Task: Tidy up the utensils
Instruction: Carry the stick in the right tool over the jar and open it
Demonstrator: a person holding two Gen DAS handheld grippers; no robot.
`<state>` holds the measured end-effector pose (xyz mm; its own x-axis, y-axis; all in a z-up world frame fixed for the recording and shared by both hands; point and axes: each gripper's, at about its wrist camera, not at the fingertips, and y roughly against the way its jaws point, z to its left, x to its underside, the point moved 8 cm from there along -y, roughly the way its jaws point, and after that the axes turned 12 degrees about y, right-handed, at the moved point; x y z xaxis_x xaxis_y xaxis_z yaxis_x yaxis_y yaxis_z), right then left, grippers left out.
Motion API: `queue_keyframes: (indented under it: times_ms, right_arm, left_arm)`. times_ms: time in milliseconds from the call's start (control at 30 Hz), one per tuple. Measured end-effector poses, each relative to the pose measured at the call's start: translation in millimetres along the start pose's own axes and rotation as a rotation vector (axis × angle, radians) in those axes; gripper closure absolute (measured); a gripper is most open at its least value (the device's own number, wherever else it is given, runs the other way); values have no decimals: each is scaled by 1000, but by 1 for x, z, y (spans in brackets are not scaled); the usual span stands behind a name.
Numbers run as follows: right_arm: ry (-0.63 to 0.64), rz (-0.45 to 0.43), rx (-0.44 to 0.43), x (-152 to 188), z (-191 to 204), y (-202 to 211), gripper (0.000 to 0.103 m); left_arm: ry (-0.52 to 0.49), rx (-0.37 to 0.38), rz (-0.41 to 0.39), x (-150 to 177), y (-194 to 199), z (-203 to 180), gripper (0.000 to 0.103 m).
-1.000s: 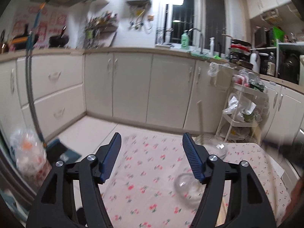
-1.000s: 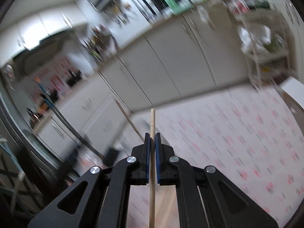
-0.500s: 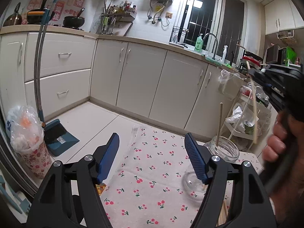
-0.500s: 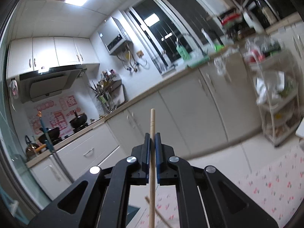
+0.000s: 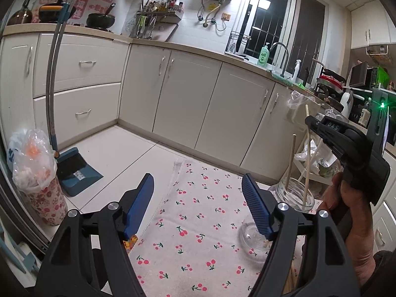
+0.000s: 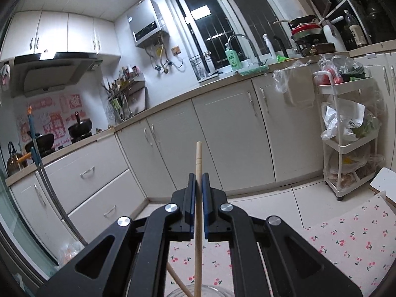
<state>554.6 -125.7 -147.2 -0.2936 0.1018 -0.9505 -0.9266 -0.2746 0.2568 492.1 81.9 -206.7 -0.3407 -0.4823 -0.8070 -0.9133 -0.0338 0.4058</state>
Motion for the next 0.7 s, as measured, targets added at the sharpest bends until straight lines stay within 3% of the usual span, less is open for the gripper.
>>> queue_keyframes:
  times_ms: [200,333,367,400,433,567,700]
  right_arm:
    - [26,42,-34,12,7,12,97]
    - [98,123,-71,31,17,35,95]
    - [108,150,-80,37,17,41,84]
    - [111,174,-82,42,15,49,64]
    - [110,186,-76,45,8,62,59]
    - [78,269,-26,62,-27,106,59]
    - [60,458,23,110,-55,135,62]
  left_arm:
    - [-2,-1,1,0,0,-1,32]
    - [-23,-2,18,6,-2,-3,27]
    - [-37,-1,29,9,-3,-6,26]
    - [-46,0,36,11,-3,-7,26]
    - [-55,1,42,13,-3,-9,25]
    - [-90,-4,90,24,-2,-15,25]
    - [-104,0,174,44,1,-20,25]
